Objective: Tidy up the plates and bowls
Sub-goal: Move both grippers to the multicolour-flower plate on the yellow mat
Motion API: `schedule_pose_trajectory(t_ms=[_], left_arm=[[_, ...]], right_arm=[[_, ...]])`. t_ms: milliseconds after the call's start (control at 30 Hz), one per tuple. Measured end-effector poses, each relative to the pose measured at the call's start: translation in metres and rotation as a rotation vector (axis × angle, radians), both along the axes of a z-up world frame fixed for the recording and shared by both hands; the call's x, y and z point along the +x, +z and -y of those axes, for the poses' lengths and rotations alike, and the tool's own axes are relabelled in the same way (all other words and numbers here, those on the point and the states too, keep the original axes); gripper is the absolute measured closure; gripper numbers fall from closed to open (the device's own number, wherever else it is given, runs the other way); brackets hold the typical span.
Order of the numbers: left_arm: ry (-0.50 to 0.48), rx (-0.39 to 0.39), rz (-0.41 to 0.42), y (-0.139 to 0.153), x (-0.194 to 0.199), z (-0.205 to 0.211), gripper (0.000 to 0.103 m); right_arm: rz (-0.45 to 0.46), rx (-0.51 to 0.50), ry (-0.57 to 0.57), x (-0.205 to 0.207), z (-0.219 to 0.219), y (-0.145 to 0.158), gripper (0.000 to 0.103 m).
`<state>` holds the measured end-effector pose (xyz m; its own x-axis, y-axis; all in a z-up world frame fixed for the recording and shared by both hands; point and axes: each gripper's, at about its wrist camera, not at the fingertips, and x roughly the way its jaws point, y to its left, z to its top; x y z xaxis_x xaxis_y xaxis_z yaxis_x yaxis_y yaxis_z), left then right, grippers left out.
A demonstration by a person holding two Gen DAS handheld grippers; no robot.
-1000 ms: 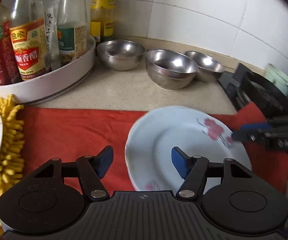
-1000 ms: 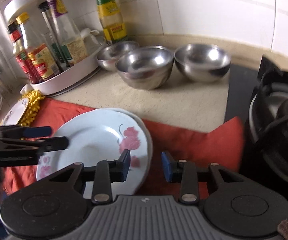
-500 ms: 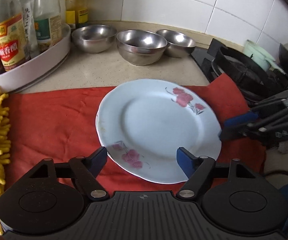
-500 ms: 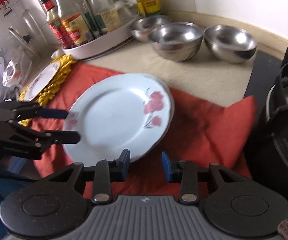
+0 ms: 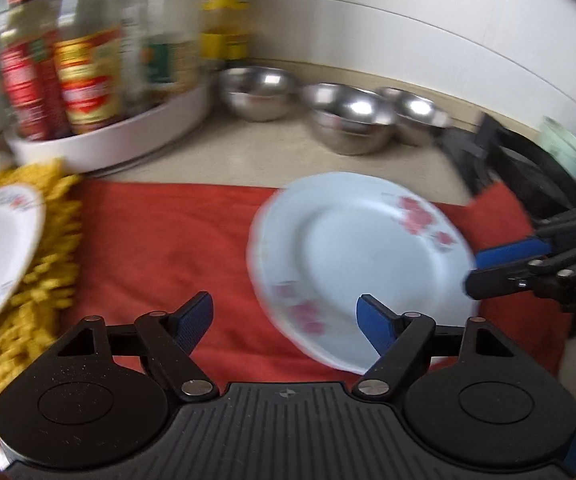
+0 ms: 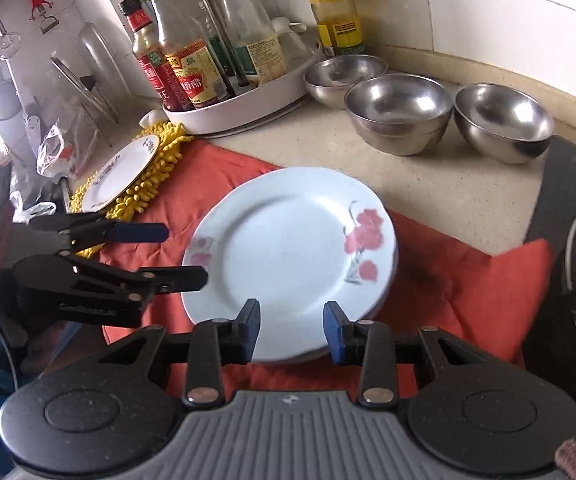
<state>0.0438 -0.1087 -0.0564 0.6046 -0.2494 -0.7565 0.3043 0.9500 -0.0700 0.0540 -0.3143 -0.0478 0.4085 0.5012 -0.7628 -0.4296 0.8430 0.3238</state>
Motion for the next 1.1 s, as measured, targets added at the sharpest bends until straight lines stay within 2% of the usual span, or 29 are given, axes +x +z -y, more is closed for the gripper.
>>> schedule_pose_trajectory(t_ms=[233, 367, 533, 833, 1100], left_arm=[[0.197, 0.014, 0.034, 0.016, -0.001, -0.061, 0.015], [0.278, 0.043, 0.048, 0.025, 0.009, -0.105, 0.014], [0.374, 0.082, 0.060, 0.033, 0.024, -0.161, 0.013], [0.437, 0.106, 0.044, 0.032, 0.060, -0.243, 0.013], [0.414, 0.077, 0.003, 0.019, 0.085, -0.274, 0.013]], right_arm=[[0.042, -0.007, 0.077, 0.024, -0.041, 0.008, 0.068], [0.095, -0.010, 0.104, 0.037, -0.078, 0.019, 0.065], [0.099, -0.026, 0.127, 0.061, -0.137, 0.019, 0.065], [0.069, -0.062, 0.114, 0.101, -0.227, 0.013, 0.064], [0.041, -0.088, 0.088, 0.125, -0.275, 0.006, 0.064]])
